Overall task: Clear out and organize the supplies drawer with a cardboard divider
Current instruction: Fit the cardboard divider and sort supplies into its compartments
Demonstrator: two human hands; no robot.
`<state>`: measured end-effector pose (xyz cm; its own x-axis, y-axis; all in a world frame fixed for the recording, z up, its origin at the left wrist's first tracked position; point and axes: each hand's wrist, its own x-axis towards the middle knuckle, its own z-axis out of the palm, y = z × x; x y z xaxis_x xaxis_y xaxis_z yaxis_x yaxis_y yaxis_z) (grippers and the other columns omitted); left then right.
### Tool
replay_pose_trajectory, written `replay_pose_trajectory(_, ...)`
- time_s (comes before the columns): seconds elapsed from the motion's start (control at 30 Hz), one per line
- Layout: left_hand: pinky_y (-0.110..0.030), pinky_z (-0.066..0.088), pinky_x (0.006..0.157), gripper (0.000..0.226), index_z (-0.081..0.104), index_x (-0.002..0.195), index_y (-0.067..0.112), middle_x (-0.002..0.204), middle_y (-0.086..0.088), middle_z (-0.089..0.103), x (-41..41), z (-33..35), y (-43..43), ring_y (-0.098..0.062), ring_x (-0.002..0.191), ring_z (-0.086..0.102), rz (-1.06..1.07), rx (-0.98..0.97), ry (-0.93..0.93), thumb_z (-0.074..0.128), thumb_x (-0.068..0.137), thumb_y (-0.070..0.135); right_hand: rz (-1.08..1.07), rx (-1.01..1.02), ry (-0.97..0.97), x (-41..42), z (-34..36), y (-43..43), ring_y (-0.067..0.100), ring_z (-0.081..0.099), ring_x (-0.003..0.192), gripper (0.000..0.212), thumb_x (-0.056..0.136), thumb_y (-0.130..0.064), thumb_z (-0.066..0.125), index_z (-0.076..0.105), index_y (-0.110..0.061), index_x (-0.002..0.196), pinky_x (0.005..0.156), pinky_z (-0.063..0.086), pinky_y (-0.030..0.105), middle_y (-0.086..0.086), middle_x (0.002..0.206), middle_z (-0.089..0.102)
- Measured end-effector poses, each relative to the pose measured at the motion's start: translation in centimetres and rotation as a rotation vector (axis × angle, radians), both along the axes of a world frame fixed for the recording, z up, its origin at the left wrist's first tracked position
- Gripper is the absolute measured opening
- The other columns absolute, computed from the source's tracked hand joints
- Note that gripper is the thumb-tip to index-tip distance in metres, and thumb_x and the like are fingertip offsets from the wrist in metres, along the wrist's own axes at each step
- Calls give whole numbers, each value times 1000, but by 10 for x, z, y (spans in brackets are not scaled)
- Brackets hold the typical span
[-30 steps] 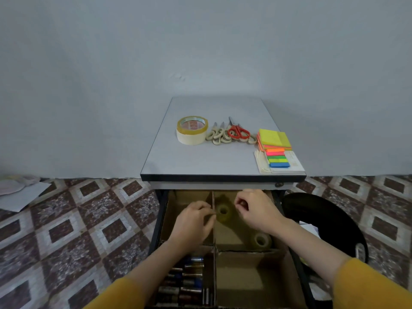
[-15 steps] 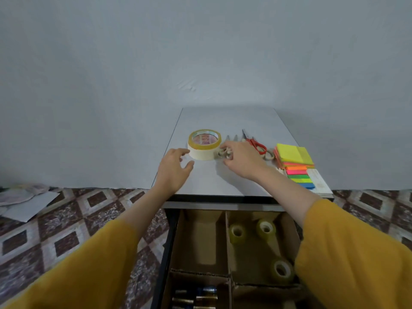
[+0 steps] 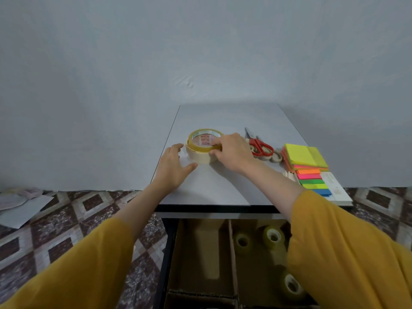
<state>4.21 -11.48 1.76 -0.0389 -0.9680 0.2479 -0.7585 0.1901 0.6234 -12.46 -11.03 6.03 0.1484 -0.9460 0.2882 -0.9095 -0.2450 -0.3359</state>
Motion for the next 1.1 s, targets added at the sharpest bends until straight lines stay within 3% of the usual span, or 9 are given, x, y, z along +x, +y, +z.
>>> replay_pose_trajectory(0.17,-41,34,108,84,26,145,4,145,-11,38,-5,1,-6,-24,130,40,25,70,0,69,81,39,-4,-26,-128,-8,-2,2,25,58,107,32,89,-28,60,65,-20,119,89,46,35,7,115,67)
replay_pose_trajectory(0.27,-42,35,107,91,20,148,13,146,-9,38,-7,6,-6,-26,130,40,-5,91,18,70,79,42,-24,-58,-204,-21,4,6,21,61,97,25,87,-26,62,70,-20,110,84,42,24,4,103,71)
replay_pose_trajectory(0.37,-36,39,100,78,32,143,23,138,-8,47,-13,15,-4,-27,123,46,-58,51,13,72,79,36,-43,-68,-228,-41,15,17,20,57,80,17,86,-24,64,74,-19,99,71,37,25,5,82,71)
replay_pose_trajectory(0.43,-32,38,97,67,42,138,25,132,-8,52,-19,17,-3,-25,119,49,-81,51,-23,72,79,36,-54,-63,-264,-54,20,28,20,54,75,15,85,-22,65,74,-17,95,73,42,30,6,72,65)
replay_pose_trajectory(0.57,-28,37,85,46,56,122,19,119,-11,56,-27,16,-1,-25,110,51,-52,98,-116,68,82,38,-74,-64,-339,-74,24,49,29,63,85,19,83,-17,67,74,-10,100,85,47,38,16,88,72)
replay_pose_trajectory(0.7,-33,43,84,36,60,112,13,112,-10,61,-30,20,5,-26,103,54,23,90,-95,66,84,35,-75,-47,-350,-88,25,67,39,61,78,19,85,-17,66,74,-10,101,80,47,41,24,79,69)
replay_pose_trajectory(0.93,-29,41,71,31,66,105,10,101,-11,65,-23,32,34,-20,83,52,84,105,-156,66,84,33,-81,-39,-431,-101,27,99,28,57,65,21,89,-13,62,71,-10,108,80,51,46,18,79,71)
replay_pose_trajectory(1.0,-27,38,69,28,67,102,10,96,-10,64,-20,32,46,-19,81,49,91,115,-169,66,84,31,-85,-24,-434,-103,28,109,5,54,55,22,89,-14,62,70,-10,109,77,51,37,13,78,70)
replay_pose_trajectory(1.1,-27,37,69,28,67,101,8,99,-13,65,-17,33,65,-19,82,49,84,134,-170,66,84,30,-67,4,-372,-102,26,128,1,52,57,24,89,-19,62,70,-11,111,67,41,18,4,78,65)
